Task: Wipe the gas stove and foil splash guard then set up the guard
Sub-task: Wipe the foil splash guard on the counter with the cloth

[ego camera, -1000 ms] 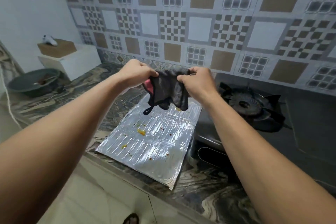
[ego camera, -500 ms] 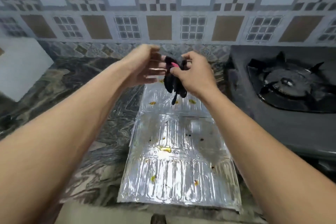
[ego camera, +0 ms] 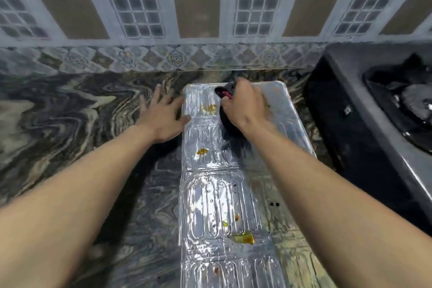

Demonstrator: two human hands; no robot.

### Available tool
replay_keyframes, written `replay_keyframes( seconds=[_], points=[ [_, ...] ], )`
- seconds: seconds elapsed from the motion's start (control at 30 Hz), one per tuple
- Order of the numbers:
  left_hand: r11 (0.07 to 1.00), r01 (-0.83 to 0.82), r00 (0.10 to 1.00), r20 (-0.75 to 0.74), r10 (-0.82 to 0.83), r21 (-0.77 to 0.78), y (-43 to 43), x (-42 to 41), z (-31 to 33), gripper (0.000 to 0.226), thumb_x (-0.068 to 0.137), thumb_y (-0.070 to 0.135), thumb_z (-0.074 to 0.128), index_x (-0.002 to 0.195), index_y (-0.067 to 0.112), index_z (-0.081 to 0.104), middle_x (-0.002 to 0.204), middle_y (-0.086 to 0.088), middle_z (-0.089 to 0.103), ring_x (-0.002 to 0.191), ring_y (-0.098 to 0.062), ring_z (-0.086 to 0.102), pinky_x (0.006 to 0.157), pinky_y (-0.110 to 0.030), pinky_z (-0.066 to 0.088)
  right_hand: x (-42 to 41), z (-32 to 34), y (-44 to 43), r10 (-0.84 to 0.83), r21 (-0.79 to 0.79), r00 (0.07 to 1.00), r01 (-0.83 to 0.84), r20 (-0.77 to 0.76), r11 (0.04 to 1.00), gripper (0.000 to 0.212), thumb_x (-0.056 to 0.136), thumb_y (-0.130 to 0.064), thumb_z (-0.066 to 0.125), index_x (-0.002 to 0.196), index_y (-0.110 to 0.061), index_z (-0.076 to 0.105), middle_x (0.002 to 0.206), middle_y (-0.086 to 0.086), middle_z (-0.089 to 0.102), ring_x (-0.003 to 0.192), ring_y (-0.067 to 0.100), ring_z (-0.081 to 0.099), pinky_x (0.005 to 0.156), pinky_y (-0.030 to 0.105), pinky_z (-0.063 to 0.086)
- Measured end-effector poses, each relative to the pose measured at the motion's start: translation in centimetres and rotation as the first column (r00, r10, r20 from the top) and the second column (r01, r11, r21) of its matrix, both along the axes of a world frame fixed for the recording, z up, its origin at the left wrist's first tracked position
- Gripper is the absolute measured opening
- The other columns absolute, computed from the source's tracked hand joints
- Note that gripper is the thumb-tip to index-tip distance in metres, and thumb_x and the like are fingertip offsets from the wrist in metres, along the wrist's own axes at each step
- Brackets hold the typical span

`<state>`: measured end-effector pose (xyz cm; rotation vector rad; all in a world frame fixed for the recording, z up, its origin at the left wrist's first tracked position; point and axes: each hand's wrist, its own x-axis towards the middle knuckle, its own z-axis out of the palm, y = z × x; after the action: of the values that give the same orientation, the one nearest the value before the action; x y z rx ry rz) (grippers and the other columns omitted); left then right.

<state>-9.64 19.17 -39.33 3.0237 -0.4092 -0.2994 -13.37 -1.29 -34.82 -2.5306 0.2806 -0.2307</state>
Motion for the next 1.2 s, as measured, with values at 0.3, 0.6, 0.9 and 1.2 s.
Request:
replay_keyframes(
  seconds=[0.3,0.6,0.9,1.2],
  points=[
    [0.983,0.12,0.993,-0.038,-0.116,0.141,1.7,3.2,-2.1,0.087,0.084,0.076,0.04,0.156,0.045,0.001,0.165,0.002,-0.017,0.147,-0.028,-0.028,0.11,-0.065,-0.019,4.8,-6.2,5.4,0.282,-0.381,0.957,-0.288,-0.074,0.879,0.05,0.097,-0.053,0.045,0.121,-0.012,0.06,0.125,0.01,0.062,0.122,0.032,0.047,0.093,0.042,0.041],
    [0.985,0.116,0.982,-0.162,-0.095,0.128,1.7,4.3,-2.8,0.092,0.085,0.074,0.043,0.156,0.043,-0.007,0.162,0.002,-0.028,0.145,-0.027,-0.035,0.111,-0.068,-0.018,5.3,-9.5,4.5,0.385,-0.301,0.887,-0.451,-0.255,0.84,0.061,0.104,-0.047,0.016,0.158,-0.019,0.006,0.165,0.007,0.001,0.152,0.024,0.003,0.121,0.045,0.007],
    [0.988,0.122,0.968,-0.233,-0.097,0.094,1.8,4.5,-3.1,0.09,0.088,0.072,0.039,0.154,0.043,-0.014,0.161,0.003,-0.03,0.145,-0.027,-0.034,0.111,-0.069,-0.017,5.9,-9.9,3.5,0.389,-0.324,0.878,-0.467,-0.278,0.823,0.058,0.106,-0.038,0.021,0.158,-0.016,0.004,0.166,0.006,-0.001,0.152,0.02,-0.001,0.121,0.043,-0.002],
    [0.986,0.097,0.973,-0.223,-0.066,0.134,0.6,4.8,-1.3,0.096,0.084,0.066,0.054,0.158,0.037,0.0,0.165,-0.004,-0.02,0.148,-0.03,-0.028,0.111,-0.071,-0.013,7.3,-9.4,1.4,0.318,-0.307,0.892,-0.415,-0.32,0.856,0.059,0.107,-0.036,0.02,0.157,-0.012,-0.002,0.165,0.011,-0.004,0.152,0.024,-0.005,0.122,0.045,-0.004]
  ],
)
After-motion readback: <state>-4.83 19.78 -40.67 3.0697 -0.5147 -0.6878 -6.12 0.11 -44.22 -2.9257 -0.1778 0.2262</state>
